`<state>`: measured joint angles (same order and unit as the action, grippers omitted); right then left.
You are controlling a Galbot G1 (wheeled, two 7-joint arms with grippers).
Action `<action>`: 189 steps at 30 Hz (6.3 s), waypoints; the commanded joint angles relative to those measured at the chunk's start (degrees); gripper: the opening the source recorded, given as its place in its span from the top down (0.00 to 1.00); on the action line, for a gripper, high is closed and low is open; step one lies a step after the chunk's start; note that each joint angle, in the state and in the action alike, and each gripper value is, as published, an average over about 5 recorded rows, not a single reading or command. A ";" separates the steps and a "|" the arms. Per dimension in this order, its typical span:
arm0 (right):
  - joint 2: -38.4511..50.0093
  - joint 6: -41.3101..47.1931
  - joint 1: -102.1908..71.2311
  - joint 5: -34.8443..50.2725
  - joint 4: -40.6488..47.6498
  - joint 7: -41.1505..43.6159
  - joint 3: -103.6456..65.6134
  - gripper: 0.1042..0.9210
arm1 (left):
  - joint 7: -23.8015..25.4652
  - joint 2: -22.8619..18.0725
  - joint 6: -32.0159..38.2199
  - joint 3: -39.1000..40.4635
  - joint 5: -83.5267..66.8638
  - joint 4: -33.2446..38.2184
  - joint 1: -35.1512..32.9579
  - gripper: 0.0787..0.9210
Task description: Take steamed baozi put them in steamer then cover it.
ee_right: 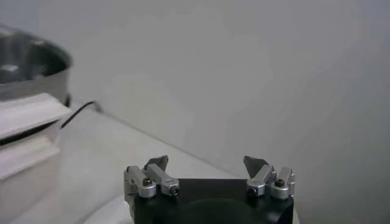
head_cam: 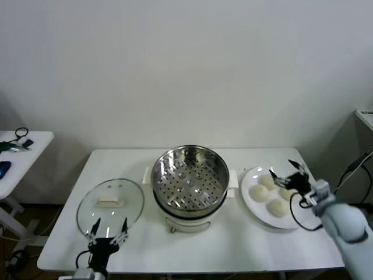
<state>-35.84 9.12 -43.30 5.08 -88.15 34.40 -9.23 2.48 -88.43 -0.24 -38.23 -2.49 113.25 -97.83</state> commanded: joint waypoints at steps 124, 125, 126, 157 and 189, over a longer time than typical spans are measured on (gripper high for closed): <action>-45.66 -48.56 67.59 -16.52 43.58 22.21 84.43 0.30 | -0.43 0.56 1.66 -0.38 -0.18 1.83 -1.40 0.12; -45.88 -48.59 67.52 -16.55 43.89 22.20 84.35 0.30 | -0.43 0.56 1.65 -0.39 -0.18 1.84 -1.37 0.12; -46.07 -48.64 67.47 -16.57 44.09 22.16 84.31 0.30 | -0.44 0.56 1.65 -0.41 -0.19 1.83 -1.34 0.12; -13.23 -11.57 99.81 31.46 18.57 30.18 116.58 0.12 | -0.96 0.96 1.62 -0.21 0.20 2.21 -1.93 0.12; -10.85 6.52 60.64 8.27 26.55 17.21 89.50 0.12 | -1.36 0.32 2.80 -0.50 1.69 1.80 -2.97 0.12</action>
<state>-46.20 13.14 25.78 17.79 -65.61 53.61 86.95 1.14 -88.15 2.47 -38.70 -0.98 115.07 -100.68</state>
